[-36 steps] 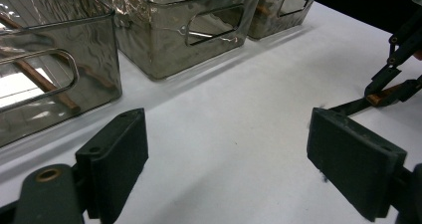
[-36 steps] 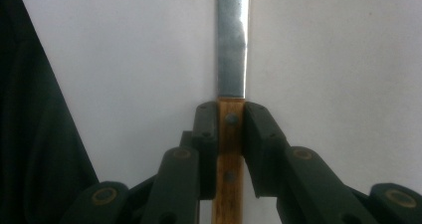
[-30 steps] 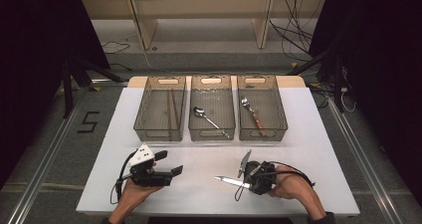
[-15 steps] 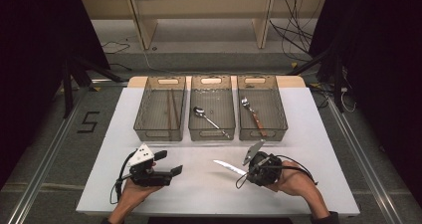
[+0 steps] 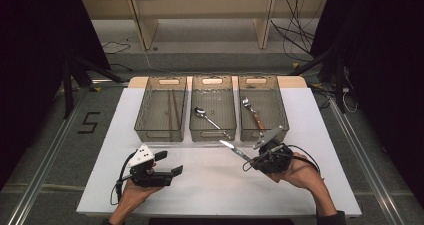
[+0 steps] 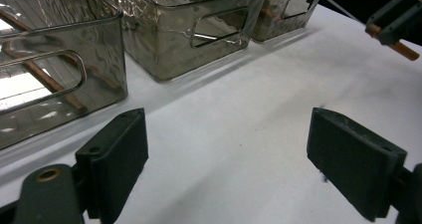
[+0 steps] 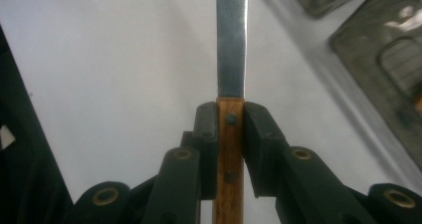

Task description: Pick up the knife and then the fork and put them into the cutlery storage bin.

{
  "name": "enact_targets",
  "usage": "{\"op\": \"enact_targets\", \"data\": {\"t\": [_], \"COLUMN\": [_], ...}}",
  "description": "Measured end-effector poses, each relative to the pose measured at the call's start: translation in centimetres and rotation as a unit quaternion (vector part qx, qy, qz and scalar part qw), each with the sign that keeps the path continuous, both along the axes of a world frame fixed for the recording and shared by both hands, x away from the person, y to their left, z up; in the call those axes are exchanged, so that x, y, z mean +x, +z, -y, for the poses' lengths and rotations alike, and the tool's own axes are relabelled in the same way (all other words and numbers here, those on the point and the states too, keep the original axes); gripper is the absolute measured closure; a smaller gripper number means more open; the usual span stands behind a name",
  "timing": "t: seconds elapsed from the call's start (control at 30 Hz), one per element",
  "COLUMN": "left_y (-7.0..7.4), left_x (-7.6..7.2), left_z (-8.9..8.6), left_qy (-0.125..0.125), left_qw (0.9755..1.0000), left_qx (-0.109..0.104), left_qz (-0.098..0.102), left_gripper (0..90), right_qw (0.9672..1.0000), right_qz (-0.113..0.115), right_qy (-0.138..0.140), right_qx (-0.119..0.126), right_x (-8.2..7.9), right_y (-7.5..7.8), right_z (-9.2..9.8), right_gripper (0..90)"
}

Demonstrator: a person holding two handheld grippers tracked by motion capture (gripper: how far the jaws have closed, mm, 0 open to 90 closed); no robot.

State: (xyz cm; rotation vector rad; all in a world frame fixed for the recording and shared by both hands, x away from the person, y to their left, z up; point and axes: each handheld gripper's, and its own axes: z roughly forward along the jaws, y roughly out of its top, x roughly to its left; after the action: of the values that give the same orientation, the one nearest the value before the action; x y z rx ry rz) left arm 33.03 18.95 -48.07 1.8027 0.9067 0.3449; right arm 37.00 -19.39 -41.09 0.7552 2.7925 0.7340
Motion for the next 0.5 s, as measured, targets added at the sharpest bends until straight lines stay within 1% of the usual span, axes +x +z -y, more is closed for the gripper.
{"op": "enact_targets", "data": {"t": [0.07,0.17,0.23,0.33,0.5], "left_y": [0.0,0.0,0.0,0.0,0.0], "left_x": [0.0,0.0,0.0,0.0,0.0], "left_z": [0.0,0.0,0.0,0.0,0.0], "left_qy": [0.0,0.0,0.0,0.002,0.001], "left_qw": [1.0,1.0,1.0,1.0,1.0], "left_qx": [0.001,0.001,0.001,-0.003,-0.001], "left_qz": [0.0,-0.001,0.0,0.001,0.001], "left_gripper": [16.0,16.0,16.0,16.0,16.0], "right_qw": [0.9999,0.9991,0.9983,0.9973,0.9956], "right_qz": [0.008,0.017,0.02,0.025,0.029], "right_qy": [-0.009,-0.029,-0.043,-0.056,-0.071], "right_qx": [0.006,0.024,0.034,0.04,0.053], "right_x": [0.5,1.5,2.2,3.0,3.7], "right_y": [0.5,1.4,1.9,2.4,2.8], "right_z": [0.3,0.7,1.0,1.2,1.4], "right_gripper": [77.6,77.6,77.6,77.6,77.6]}}
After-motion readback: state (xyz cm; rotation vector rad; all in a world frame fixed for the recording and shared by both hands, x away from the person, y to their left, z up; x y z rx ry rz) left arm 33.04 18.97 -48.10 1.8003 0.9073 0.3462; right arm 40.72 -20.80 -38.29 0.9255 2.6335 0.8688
